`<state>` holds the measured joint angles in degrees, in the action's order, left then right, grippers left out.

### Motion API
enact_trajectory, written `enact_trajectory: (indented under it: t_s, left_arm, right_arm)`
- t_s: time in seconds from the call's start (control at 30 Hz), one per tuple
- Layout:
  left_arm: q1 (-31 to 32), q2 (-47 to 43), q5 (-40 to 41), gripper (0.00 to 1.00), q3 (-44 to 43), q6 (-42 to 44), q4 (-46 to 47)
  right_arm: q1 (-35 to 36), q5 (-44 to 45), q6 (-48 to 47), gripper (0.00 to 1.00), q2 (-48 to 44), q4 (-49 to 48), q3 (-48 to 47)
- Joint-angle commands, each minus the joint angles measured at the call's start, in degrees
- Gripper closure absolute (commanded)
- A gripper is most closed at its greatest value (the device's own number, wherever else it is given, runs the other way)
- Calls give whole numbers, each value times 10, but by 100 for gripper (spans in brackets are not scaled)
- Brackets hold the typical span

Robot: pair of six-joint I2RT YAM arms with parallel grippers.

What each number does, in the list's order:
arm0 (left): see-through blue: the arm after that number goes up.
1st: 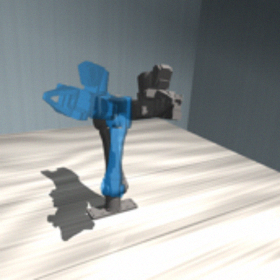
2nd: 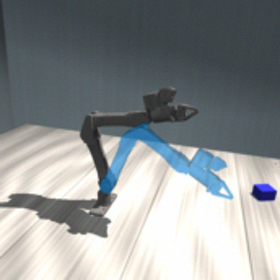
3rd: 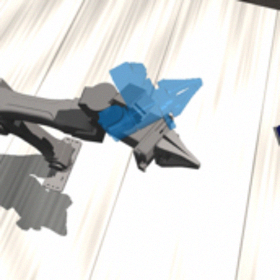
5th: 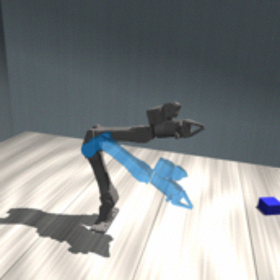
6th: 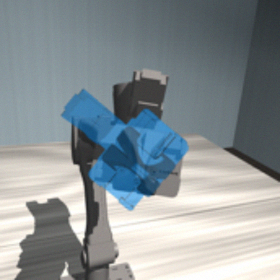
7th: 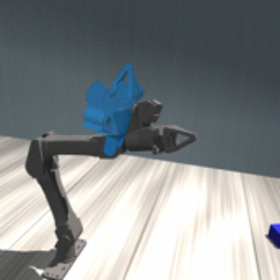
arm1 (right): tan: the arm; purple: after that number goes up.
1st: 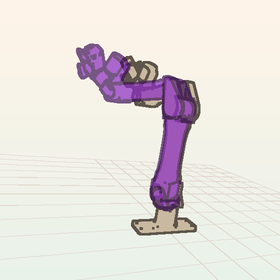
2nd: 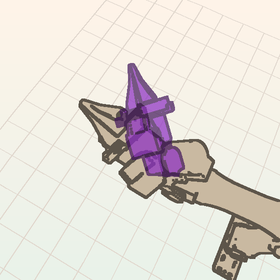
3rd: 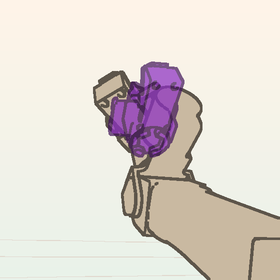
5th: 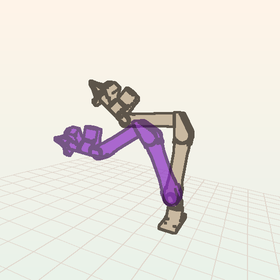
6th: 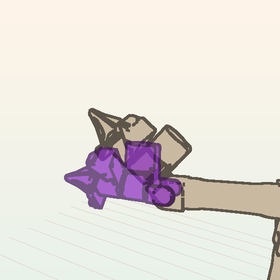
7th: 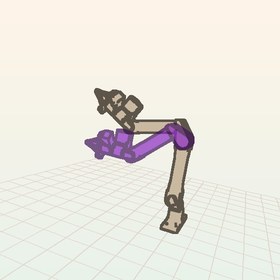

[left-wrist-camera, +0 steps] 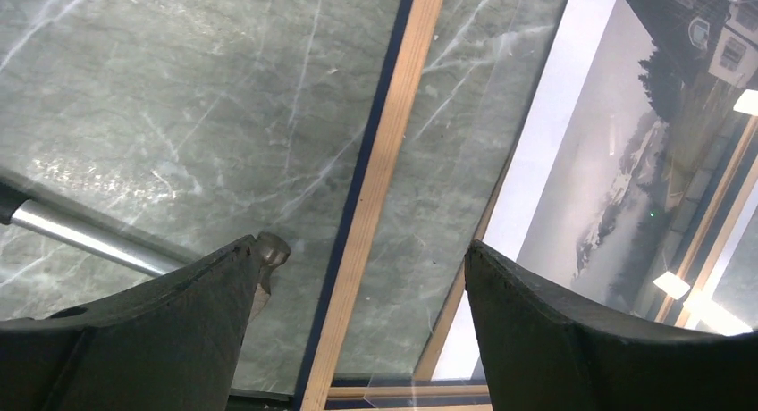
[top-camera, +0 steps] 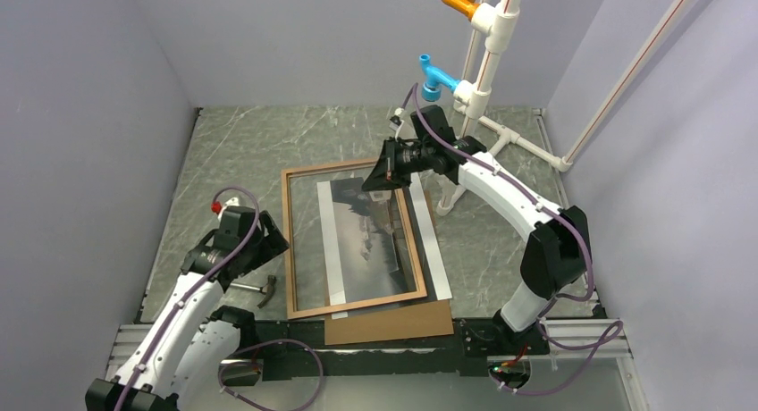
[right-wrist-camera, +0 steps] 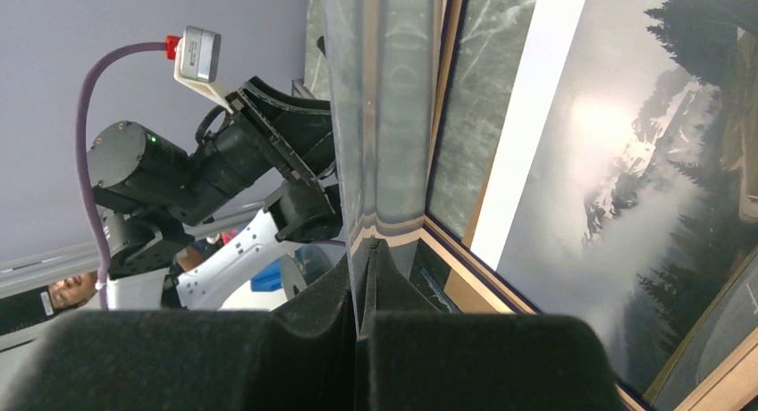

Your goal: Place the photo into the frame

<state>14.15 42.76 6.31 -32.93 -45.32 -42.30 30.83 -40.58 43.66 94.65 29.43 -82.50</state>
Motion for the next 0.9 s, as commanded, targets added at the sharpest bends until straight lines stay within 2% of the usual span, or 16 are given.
enact_trajectory:
  t_s: [0.0, 0.87]
  left_arm:
    - [-10, -18, 23, 12, -15, -6, -29]
    - [-18, 8, 33, 12, -16, 15, -48]
  right_arm:
    - [-2, -23, 22, 100, 0, -40, -28]
    - [7, -51, 41, 100, 59, -80, -24]
